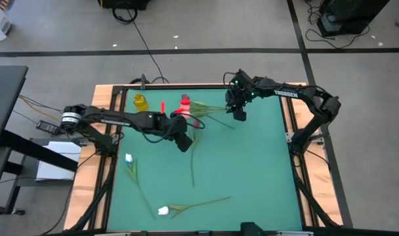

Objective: Sort flowers into vase by color
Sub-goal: Adjust the transparent vase

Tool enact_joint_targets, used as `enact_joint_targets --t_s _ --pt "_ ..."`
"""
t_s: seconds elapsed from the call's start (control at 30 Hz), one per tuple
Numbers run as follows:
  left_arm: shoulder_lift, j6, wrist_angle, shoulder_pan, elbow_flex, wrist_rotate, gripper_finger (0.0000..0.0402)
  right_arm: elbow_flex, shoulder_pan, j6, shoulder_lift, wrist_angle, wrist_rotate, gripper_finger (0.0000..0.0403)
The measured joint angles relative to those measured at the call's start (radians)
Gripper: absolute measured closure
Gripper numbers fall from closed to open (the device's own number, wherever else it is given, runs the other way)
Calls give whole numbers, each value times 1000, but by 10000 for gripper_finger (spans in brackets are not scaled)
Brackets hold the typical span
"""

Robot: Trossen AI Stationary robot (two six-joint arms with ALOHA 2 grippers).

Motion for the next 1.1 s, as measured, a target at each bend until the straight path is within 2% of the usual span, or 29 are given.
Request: enact_joint_targets --t_s 0.23,0.37,0.57,0.9,1.1 --pt "-176 -27 -16 0 0 -135 253 0 -23 7 -60 56 -108 269" --pt "-261 -25 -16 0 0 -193 253 0 -57 84 -100 159 -185 269" --pt "-341 -12 -21 0 0 -259 253 -97 -124 238 -192 373 -198 271" --pt "-352 18 -19 1 0 -280 253 -451 -261 436 -381 745 -91 270" --pt "-347 35 -18 15 0 -280 253 -616 -318 397 -486 786 68 270"
